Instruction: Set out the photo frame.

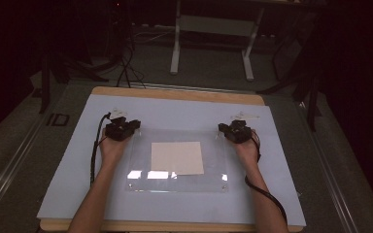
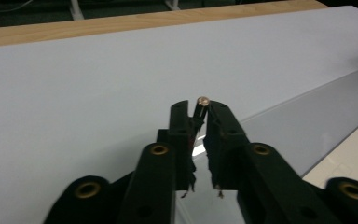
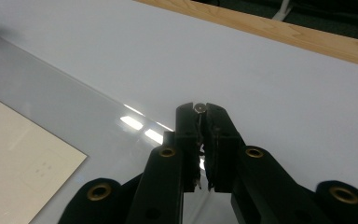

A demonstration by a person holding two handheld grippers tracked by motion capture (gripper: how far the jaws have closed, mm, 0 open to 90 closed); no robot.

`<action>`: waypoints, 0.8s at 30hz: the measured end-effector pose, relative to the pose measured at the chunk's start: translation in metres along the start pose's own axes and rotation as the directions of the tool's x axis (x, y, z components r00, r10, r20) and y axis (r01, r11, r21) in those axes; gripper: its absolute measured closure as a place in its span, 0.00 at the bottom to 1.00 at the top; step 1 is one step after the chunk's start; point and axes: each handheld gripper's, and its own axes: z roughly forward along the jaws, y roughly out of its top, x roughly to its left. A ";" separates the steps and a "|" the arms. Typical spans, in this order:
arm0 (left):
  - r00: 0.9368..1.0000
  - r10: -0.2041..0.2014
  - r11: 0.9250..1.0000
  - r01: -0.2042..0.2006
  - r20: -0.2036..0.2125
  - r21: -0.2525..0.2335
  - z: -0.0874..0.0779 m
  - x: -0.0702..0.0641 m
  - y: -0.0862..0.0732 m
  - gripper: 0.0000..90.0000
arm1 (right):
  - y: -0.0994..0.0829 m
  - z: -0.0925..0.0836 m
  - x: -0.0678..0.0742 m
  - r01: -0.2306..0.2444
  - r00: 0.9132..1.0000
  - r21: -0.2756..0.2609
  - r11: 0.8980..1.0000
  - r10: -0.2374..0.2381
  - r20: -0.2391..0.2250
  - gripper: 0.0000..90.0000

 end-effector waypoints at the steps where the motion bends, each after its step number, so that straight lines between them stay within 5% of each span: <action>1: 1.000 0.001 1.000 -0.001 -0.001 -0.003 0.000 0.000 0.000 0.91 | 0.000 0.000 0.000 0.000 1.000 0.000 1.000 0.000 0.000 0.95; 11: 1.000 0.025 1.000 -0.025 -0.016 -0.016 0.003 -0.002 0.000 0.93 | 0.001 0.003 -0.002 -0.028 0.999 -0.009 1.000 0.028 -0.017 0.93; 17: 1.000 0.021 1.000 -0.021 -0.020 -0.010 0.006 -0.002 0.004 0.93 | 0.002 0.000 0.005 0.004 0.999 0.006 1.000 -0.004 0.039 0.95; 24: 1.000 0.013 1.000 -0.014 -0.012 -0.016 0.008 -0.002 0.003 0.92 | 0.001 0.000 0.002 -0.004 1.000 0.003 1.000 0.004 0.029 0.95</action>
